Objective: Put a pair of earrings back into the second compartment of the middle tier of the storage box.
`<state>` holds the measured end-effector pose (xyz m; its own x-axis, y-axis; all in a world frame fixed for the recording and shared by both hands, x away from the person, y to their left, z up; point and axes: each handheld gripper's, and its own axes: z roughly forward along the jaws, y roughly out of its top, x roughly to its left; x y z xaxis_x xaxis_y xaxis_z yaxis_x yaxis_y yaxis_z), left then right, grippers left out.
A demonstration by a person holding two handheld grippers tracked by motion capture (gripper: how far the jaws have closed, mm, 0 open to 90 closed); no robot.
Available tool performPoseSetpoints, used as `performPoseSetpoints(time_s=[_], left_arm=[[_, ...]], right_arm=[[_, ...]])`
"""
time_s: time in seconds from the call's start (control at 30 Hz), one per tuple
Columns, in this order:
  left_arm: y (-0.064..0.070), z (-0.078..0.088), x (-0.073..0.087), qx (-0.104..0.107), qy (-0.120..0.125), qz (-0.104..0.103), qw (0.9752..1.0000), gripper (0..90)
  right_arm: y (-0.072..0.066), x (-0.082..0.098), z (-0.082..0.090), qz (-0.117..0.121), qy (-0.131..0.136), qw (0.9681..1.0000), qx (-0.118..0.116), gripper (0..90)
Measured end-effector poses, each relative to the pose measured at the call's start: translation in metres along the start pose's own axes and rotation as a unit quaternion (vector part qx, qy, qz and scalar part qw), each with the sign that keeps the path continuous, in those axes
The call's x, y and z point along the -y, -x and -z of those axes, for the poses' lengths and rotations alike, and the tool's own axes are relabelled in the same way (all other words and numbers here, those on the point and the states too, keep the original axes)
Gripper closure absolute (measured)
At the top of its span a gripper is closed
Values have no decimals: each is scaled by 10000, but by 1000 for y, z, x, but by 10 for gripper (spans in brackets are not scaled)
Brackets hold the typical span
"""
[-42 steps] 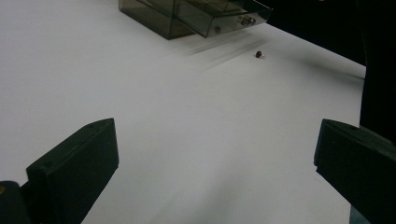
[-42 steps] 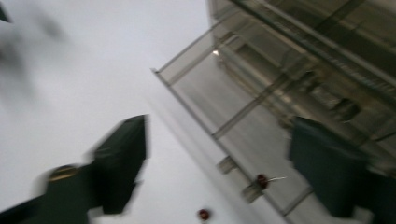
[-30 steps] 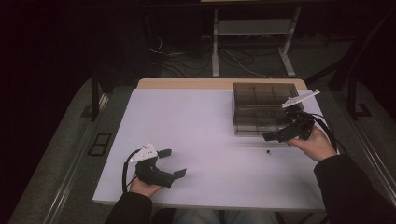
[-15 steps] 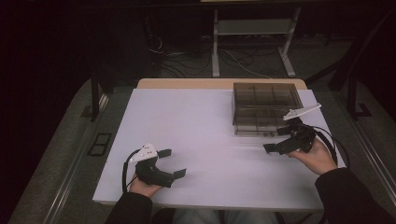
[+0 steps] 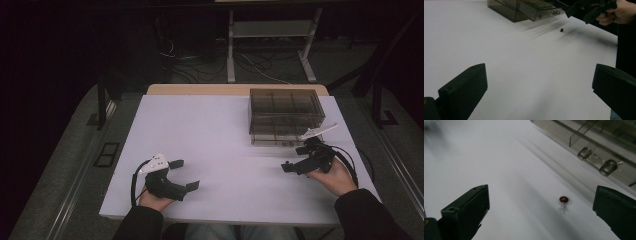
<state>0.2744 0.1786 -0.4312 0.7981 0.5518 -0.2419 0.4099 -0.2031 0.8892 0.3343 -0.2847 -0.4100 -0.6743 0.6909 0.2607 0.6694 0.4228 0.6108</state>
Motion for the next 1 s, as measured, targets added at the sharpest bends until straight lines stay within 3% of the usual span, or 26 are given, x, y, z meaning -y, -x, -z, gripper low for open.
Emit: performPoseSetpoints(time_s=[0.2, 0.27, 0.43, 1.0], left_arm=[[0, 0, 0, -1, 6, -7, 10000, 0], [0, 0, 0, 0, 5, -1, 10000, 0], [0, 0, 0, 9, -3, -10, 10000, 0], [-1, 0, 0, -5, 10, -3, 10000, 0]], right_arm=[[0, 2, -9, 75, -158, 9998, 96, 8], [1, 2, -10, 156, -170, 9996, 177, 129], [4, 2, -14, 162, -245, 9991, 312, 149], [9, 2, -23, 174, -317, 9981, 504, 447]])
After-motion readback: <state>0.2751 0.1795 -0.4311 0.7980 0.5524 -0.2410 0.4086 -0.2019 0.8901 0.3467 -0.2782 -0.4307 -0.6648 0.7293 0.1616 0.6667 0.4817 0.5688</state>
